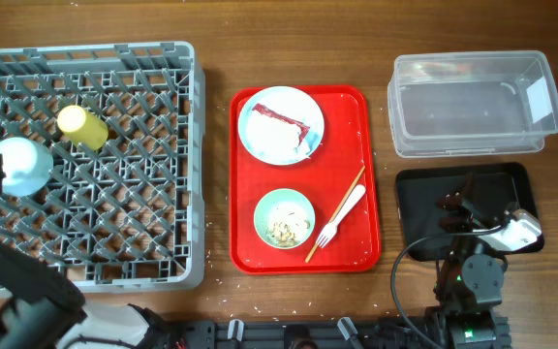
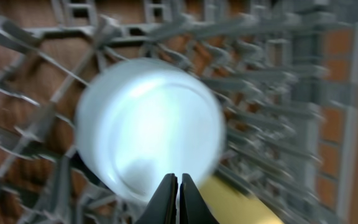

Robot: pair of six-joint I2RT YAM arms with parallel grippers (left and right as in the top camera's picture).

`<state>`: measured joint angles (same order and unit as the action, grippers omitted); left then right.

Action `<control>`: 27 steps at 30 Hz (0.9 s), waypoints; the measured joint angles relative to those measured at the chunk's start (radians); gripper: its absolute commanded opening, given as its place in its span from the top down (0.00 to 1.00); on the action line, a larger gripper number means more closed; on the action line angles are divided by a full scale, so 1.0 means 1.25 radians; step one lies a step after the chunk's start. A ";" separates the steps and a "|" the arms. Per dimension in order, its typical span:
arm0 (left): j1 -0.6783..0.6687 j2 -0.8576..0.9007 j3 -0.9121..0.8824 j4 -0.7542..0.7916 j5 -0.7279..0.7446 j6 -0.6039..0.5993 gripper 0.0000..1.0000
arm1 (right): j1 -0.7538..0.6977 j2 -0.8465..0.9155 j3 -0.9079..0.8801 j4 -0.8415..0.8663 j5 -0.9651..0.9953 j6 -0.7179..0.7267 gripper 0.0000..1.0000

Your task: Sort waste into correct bins and load items into the dishwasher rack

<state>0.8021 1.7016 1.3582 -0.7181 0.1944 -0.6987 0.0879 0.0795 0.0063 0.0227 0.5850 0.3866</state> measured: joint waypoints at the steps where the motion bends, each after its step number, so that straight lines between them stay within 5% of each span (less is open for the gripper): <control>1: -0.001 -0.026 0.000 0.000 0.050 -0.002 0.96 | 0.000 0.000 0.000 0.000 0.000 0.000 0.00; 2: -0.007 -0.067 0.000 0.000 0.143 -0.003 0.89 | 0.000 0.000 0.000 0.000 0.000 0.000 0.00; 3: -0.022 -0.104 0.000 0.001 0.244 -0.003 0.61 | 0.000 0.000 0.000 0.000 0.000 0.000 0.00; 5: -0.073 -0.135 0.000 0.003 0.368 -0.001 0.32 | 0.000 0.000 0.000 0.000 0.000 0.000 0.01; 7: -0.201 -0.136 0.000 -0.002 0.459 0.041 0.21 | 0.000 0.000 0.000 0.000 0.000 0.000 0.00; 11: -0.511 -0.135 0.000 0.017 0.458 0.178 0.17 | 0.000 0.000 0.000 0.000 0.000 0.000 0.00; 18: -0.982 -0.063 0.000 0.097 -0.039 0.244 0.15 | 0.000 0.000 0.000 0.000 0.000 0.000 0.00; 23: -1.039 -0.036 0.000 0.096 -0.259 0.242 0.12 | 0.000 0.000 0.000 0.000 0.000 0.000 0.00; 27: -0.906 -0.047 0.000 0.011 -0.391 0.198 0.00 | 0.000 0.000 0.000 0.000 0.000 0.000 0.00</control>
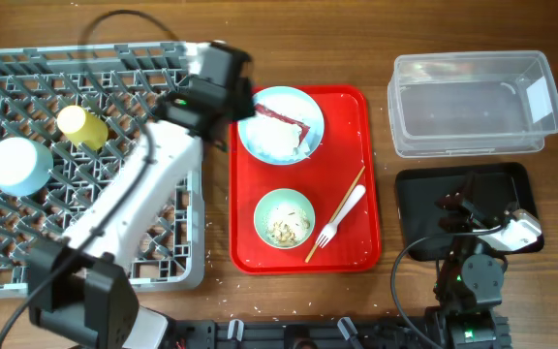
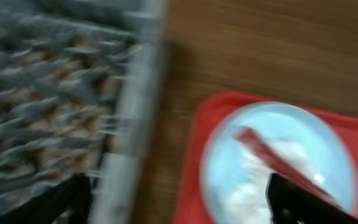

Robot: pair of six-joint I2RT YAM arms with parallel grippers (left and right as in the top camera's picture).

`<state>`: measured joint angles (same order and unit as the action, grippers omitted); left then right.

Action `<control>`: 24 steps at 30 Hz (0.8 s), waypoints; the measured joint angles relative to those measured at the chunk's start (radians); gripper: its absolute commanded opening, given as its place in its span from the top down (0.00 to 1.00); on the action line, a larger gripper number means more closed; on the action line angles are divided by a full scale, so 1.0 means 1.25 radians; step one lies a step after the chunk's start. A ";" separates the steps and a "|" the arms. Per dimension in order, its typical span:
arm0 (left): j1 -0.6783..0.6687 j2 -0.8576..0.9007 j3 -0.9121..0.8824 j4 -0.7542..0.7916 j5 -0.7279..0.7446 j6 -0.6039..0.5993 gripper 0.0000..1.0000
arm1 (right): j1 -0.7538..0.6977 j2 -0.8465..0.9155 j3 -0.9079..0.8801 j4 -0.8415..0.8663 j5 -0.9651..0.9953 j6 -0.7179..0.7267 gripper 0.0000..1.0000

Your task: Sort waste into correct bins and load items into the dishwasher rack

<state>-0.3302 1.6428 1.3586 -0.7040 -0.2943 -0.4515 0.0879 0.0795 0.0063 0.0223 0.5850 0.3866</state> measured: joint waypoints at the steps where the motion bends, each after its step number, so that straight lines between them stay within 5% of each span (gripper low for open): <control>1: 0.059 -0.012 0.000 -0.020 -0.003 -0.012 0.00 | 0.000 0.000 0.000 0.001 0.000 0.000 0.00; 6: 0.429 -0.056 0.000 -0.095 0.154 -0.074 0.00 | 0.000 0.000 0.000 0.000 0.000 0.000 0.00; 11: 0.564 -0.057 0.000 -0.114 0.327 -0.087 0.00 | 0.000 0.000 0.000 0.024 0.000 0.035 0.00; 12: 0.564 -0.057 0.000 -0.114 0.351 -0.087 0.00 | 0.000 0.000 0.000 0.033 -0.007 0.116 0.00; 15: 0.564 -0.057 0.000 -0.114 0.369 -0.087 0.00 | -0.003 0.000 0.000 0.006 -0.239 0.754 0.00; 16: 0.564 -0.057 0.000 -0.114 0.372 -0.087 0.00 | -0.003 0.003 0.000 0.074 -0.284 0.857 0.00; 20: 0.564 -0.057 0.000 -0.116 0.381 -0.089 0.00 | -0.003 0.022 0.014 0.519 -0.388 0.814 0.01; 24: 0.564 -0.057 0.000 -0.116 0.383 -0.089 0.00 | -0.003 0.174 0.150 0.521 -0.450 0.659 0.00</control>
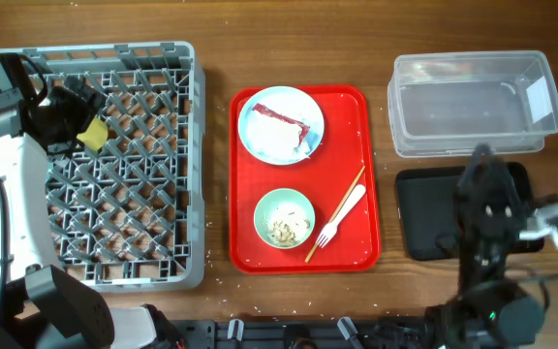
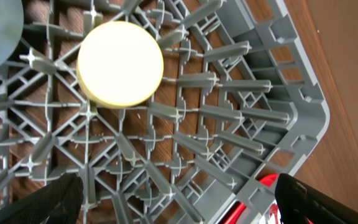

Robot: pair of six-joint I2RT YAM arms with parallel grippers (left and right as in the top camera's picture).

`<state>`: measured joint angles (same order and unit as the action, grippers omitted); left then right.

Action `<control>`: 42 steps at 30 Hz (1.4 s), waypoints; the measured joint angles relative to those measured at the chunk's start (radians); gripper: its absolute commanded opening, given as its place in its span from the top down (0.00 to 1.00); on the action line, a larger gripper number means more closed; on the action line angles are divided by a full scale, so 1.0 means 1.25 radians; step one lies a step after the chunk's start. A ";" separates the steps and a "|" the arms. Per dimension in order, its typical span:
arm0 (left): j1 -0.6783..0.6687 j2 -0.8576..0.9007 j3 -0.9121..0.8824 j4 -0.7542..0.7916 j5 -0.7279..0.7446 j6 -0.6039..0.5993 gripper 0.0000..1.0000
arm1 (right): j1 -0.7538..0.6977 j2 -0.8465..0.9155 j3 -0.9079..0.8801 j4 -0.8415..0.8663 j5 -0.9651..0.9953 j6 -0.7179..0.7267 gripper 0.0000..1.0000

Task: Sort waste into correct bins and load items into the dishwasher rack
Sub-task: 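Grasp the red wrapper on the white plate with the right gripper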

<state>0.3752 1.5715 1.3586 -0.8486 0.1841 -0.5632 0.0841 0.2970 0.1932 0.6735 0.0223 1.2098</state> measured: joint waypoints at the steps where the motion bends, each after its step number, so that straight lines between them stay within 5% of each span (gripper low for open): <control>1: 0.000 0.000 0.000 0.001 0.000 0.000 0.00 | 0.000 0.075 0.073 -0.027 -0.038 -0.075 0.00; 3: 0.000 0.000 0.000 -0.001 0.001 0.000 0.00 | -0.001 0.258 0.253 -0.174 -0.136 -0.242 0.00; 7: 0.000 -0.002 0.000 -0.001 0.000 0.000 0.00 | 0.061 0.749 0.692 -0.696 -0.331 -0.569 0.00; 10: 0.000 -0.002 0.000 0.002 0.001 0.000 0.00 | 0.206 1.069 0.979 -0.988 -0.273 -0.760 0.00; 14: 0.000 -0.002 0.000 0.001 0.001 0.000 0.00 | 0.317 1.265 1.049 -1.010 -0.157 -0.833 0.00; 17: 0.000 -0.002 0.000 0.000 0.001 0.000 0.00 | 0.334 1.385 1.052 -1.013 -0.158 -0.846 0.16; 24: 0.000 -0.002 0.000 0.000 0.001 0.000 0.00 | 0.334 1.419 1.052 -1.029 -0.164 -0.861 0.60; 27: 0.000 -0.002 0.000 0.000 0.001 0.000 0.00 | 0.334 1.419 1.052 -1.039 -0.143 -0.862 0.96; 33: 0.000 -0.002 0.000 0.000 0.001 0.000 0.00 | 0.331 1.388 1.052 -1.068 -0.091 -0.846 0.96; 42: 0.000 -0.002 0.000 0.000 0.001 0.000 0.00 | 0.275 1.141 1.052 -1.086 -0.010 -0.779 0.96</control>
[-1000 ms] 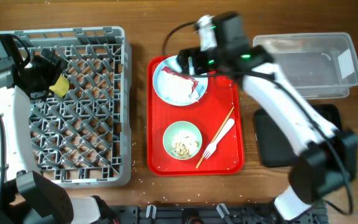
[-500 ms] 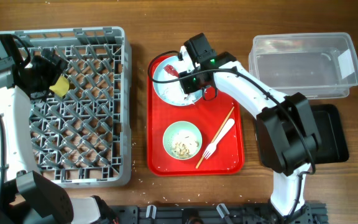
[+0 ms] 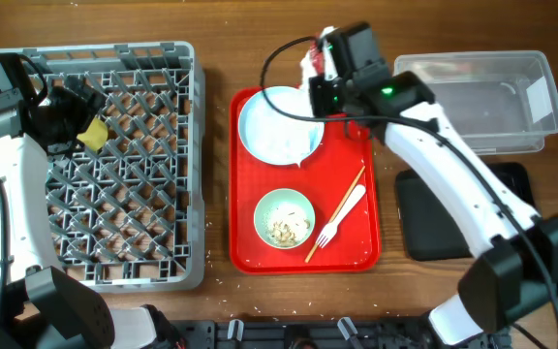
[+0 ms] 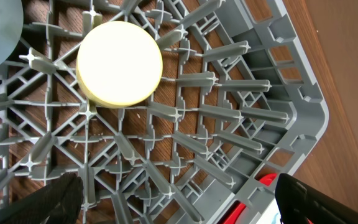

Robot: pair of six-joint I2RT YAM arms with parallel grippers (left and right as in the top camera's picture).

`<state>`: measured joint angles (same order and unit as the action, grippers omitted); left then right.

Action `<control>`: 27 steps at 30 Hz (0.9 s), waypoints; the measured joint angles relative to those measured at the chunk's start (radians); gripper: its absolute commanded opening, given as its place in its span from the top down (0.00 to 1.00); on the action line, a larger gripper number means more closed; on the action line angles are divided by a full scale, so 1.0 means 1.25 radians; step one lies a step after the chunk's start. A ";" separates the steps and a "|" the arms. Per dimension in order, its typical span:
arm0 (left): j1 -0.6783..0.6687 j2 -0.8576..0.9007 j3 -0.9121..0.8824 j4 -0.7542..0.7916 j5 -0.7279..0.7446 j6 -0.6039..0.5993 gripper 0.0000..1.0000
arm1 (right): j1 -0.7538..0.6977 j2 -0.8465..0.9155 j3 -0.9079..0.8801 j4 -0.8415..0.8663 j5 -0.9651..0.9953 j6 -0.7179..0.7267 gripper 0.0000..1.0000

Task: Sort waste into correct bins and load items into the dishwasher rack
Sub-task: 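Grasp the red wrapper on the white plate with the right gripper, then drop the red wrapper into the clear plastic bin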

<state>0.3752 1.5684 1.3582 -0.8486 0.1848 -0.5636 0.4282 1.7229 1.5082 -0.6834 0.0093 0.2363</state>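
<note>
My left gripper (image 4: pixel 179 208) hangs open over the grey dishwasher rack (image 3: pixel 187 145), next to an upturned yellow cup (image 4: pixel 119 63). A pale blue cup shows at the edge of the wrist view. My right gripper (image 3: pixel 316 73) reaches to the far rim of the red tray (image 3: pixel 361 247) and looks shut on a red-and-white wrapper (image 3: pixel 311 56), above the pale plate (image 3: pixel 274 126). The plate carries no red strip. A green bowl (image 3: pixel 284 218) of scraps, a white fork (image 3: pixel 342 215) and a chopstick (image 3: pixel 352 186) lie on the tray.
A clear plastic bin (image 3: pixel 473 102) stands at the back right. A black tray (image 3: pixel 434 218) lies in front of it, partly under my right arm. The left arm covers the rack's left side.
My right arm was over the black tray and is now at the far edge of the red tray. The red strip is gone from the plate. The left arm has not moved.
My left gripper was shut just above the pale blue cup in the rack. Then it was open, stretched across to the plate with the red strip. Then it hung open beside the yellow cup while the right arm stood over the black tray. Now the right gripper is at the plate.
</note>
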 measured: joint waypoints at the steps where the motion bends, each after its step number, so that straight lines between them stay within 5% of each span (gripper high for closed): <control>1: 0.000 0.000 0.000 0.000 0.000 0.000 0.00 | -0.021 -0.014 0.000 -0.004 0.000 0.008 0.96; 13: 0.000 0.000 0.000 0.000 0.000 0.000 0.00 | -0.443 -0.059 0.000 -0.067 0.066 0.235 0.96; 14: 0.000 0.000 0.000 0.000 0.000 0.000 0.00 | -0.456 -0.042 0.000 -0.070 0.068 0.273 0.78; 15: 0.000 0.000 0.000 0.000 0.000 0.000 0.00 | -0.459 -0.029 -0.006 -0.069 0.068 0.300 0.44; 17: 0.000 0.000 0.000 0.000 0.000 0.000 0.00 | -0.458 -0.001 -0.017 -0.063 0.067 0.341 0.01; 21: 0.000 0.000 0.000 0.000 0.000 0.000 0.00 | -0.458 0.021 -0.021 -0.056 0.041 0.340 0.00; 27: 0.000 0.000 0.000 0.000 0.000 0.000 0.00 | -0.417 0.016 -0.022 0.006 -0.349 0.124 0.00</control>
<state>0.3752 1.5684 1.3582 -0.8482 0.1848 -0.5636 -0.0925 1.7428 1.4811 -0.6754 -0.4274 0.3912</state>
